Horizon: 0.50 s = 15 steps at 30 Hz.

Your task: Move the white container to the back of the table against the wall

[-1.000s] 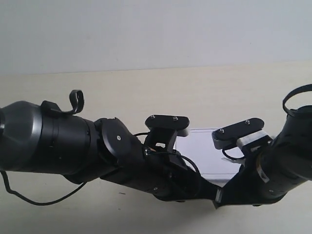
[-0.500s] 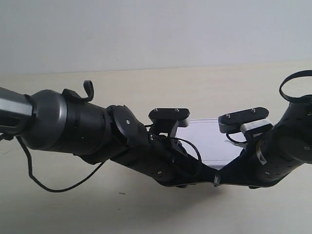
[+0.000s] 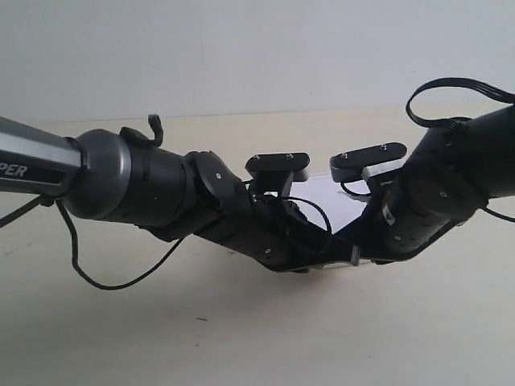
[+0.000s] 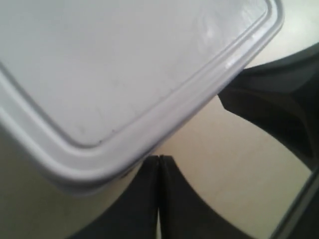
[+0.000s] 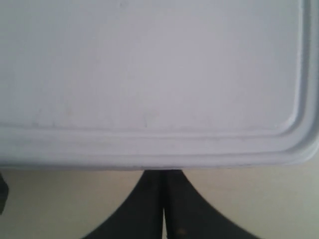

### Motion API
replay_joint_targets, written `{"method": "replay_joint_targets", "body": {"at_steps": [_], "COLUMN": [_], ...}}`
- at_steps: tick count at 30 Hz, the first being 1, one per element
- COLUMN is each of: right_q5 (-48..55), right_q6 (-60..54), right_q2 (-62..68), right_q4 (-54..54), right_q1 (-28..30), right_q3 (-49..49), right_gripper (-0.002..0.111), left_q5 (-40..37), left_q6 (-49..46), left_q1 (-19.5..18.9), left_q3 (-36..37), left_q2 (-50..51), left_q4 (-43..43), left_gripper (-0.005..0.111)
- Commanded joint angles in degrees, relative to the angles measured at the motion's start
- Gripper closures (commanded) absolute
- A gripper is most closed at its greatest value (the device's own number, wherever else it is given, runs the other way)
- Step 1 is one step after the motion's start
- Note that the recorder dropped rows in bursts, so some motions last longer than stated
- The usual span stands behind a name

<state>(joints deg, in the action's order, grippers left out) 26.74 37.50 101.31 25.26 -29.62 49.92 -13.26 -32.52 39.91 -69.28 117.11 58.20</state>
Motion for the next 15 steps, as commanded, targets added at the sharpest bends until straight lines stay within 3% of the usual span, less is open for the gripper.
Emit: {"method": "replay_joint_targets", "body": {"at_steps": [1, 8, 15], "right_q5": [0.6, -2.5, -4.3], "right_q6": [0.1, 0.1, -2.9], "right_q2": [1.9, 2.6, 4.6], "right_q4": [0.5, 0.1, -4.6], "right_q1": [2.6, 7.5, 8.5], "right_q3": [2.5, 2.7, 5.1], "right_gripper": [0.108, 0.108, 0.108], "left_q5": [-0.1, 0.0, -1.9], "left_q6": [-0.1, -0.1, -0.1], "left_q1": [-1.7, -5.5, -7.4], "left_q3": [-2.3, -4.3, -8.1], "left_q2": [1.8, 4.1, 6.6], "left_q4": [-1.0, -1.0, -2.6], "left_gripper": [0.107, 0.107, 0.107]}}
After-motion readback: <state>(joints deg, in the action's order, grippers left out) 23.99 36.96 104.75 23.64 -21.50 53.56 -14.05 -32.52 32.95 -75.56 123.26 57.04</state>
